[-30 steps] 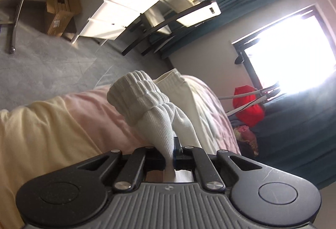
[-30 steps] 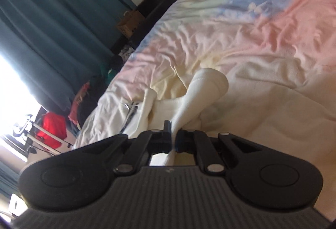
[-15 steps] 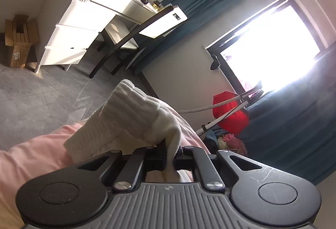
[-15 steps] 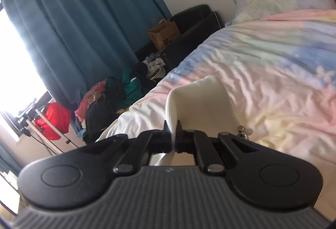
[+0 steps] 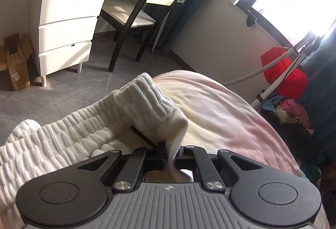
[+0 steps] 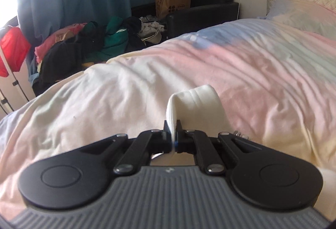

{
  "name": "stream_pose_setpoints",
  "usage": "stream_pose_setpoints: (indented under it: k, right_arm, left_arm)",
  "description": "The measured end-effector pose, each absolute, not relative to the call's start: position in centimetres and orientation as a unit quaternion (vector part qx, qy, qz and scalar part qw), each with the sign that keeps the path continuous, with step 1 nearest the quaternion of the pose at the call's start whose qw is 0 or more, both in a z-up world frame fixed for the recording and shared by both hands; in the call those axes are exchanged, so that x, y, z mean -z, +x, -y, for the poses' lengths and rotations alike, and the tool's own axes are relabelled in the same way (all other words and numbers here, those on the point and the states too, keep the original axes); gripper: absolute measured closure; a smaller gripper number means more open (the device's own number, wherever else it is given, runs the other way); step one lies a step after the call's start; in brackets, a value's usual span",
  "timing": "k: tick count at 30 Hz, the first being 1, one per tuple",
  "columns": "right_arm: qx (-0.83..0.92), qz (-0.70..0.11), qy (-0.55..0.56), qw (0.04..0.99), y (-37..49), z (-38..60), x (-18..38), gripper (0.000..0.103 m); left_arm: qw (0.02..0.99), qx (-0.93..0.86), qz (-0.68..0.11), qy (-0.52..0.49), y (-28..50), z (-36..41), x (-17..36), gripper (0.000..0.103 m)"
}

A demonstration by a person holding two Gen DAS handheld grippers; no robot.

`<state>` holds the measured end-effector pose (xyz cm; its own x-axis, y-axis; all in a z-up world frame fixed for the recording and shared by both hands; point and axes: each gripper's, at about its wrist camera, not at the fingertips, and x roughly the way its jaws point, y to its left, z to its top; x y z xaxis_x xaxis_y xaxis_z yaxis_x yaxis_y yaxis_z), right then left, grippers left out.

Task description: Fold clothes

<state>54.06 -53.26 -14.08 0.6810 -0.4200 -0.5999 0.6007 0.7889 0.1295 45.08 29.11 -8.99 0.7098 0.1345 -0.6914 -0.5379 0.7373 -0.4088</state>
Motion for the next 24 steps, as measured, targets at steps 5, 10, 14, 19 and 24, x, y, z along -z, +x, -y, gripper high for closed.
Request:
stream_pose_setpoints:
  k: [5,10,14,19,24]
  right_arm:
    - [0.247,-0.29,0.203,0.902,53.4,54.4,14.2,0.083]
    - [0.206,-0.257,0.254,0.909,48.8,55.0,11.8,0.036]
    - [0.187,-0.234,0.308,0.903,43.4,56.3,9.9,0.03]
    - [0.164,-0.225,0.408,0.869,36.2,58.2,9.0,0.028]
    - [0.143,-0.239,0.486,0.828,30.7,58.2,11.4,0.027]
  left_arm:
    - [0.881,-0.166,-0.354,-0.264,46.0,-29.4,9.1,0.088]
    - [0.893,-0.129,-0.338,-0.267,40.1,-30.5,7.6,0.048]
    - [0.897,-0.125,-0.316,-0.282,34.5,-30.4,5.3,0.018]
    - [0.86,-0.126,-0.316,-0.382,27.9,-32.0,5.1,0.009]
    - [0.788,-0.123,-0.318,-0.512,22.5,-34.3,8.3,0.008]
